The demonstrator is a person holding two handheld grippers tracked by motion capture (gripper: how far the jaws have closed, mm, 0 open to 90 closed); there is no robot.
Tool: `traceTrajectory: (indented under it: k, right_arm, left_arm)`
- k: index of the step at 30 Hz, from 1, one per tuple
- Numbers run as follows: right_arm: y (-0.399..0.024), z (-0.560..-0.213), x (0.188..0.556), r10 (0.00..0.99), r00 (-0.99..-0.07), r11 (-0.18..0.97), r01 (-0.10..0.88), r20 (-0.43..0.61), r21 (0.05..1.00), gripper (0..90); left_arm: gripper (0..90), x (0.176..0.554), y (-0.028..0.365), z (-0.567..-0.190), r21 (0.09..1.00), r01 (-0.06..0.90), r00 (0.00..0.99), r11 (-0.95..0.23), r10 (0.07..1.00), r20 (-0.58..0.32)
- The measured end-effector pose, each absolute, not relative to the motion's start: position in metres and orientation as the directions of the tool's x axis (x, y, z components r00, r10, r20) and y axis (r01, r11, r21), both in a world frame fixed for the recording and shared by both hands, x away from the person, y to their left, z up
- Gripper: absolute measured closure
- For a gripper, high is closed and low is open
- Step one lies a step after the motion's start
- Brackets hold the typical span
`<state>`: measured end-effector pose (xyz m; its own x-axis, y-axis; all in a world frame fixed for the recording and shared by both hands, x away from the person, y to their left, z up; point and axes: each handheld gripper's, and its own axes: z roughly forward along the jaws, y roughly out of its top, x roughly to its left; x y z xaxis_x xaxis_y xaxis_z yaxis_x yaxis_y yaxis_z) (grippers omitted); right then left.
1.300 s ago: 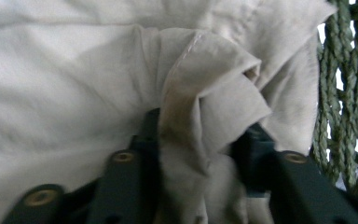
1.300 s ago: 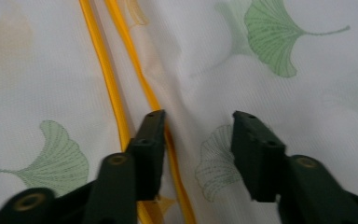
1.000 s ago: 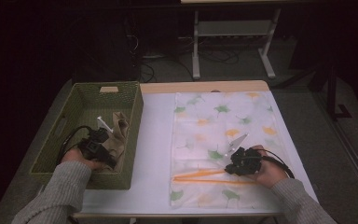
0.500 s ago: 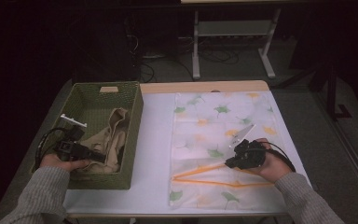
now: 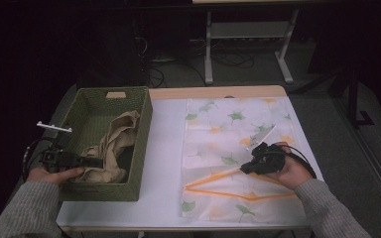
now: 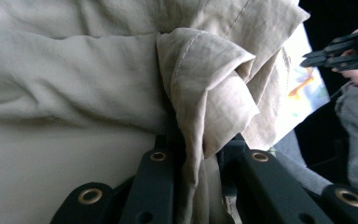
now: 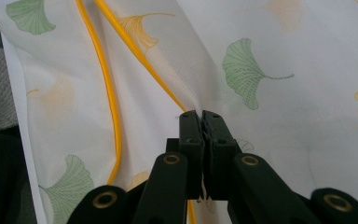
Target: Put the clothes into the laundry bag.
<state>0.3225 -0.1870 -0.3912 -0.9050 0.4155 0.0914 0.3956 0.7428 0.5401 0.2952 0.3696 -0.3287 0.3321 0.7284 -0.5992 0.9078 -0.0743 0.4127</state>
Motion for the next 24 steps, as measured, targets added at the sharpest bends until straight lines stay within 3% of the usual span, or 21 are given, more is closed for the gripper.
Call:
traceTrajectory:
  k: [24]
  right_arm:
    - [-0.193,-0.372,0.342,0.441,-0.889,0.704,0.427,0.122,0.568,87.4]
  left_arm:
    - [80.1,0.271,0.391,-0.285,0.532,0.846,0.387,0.038,0.643,-0.661]
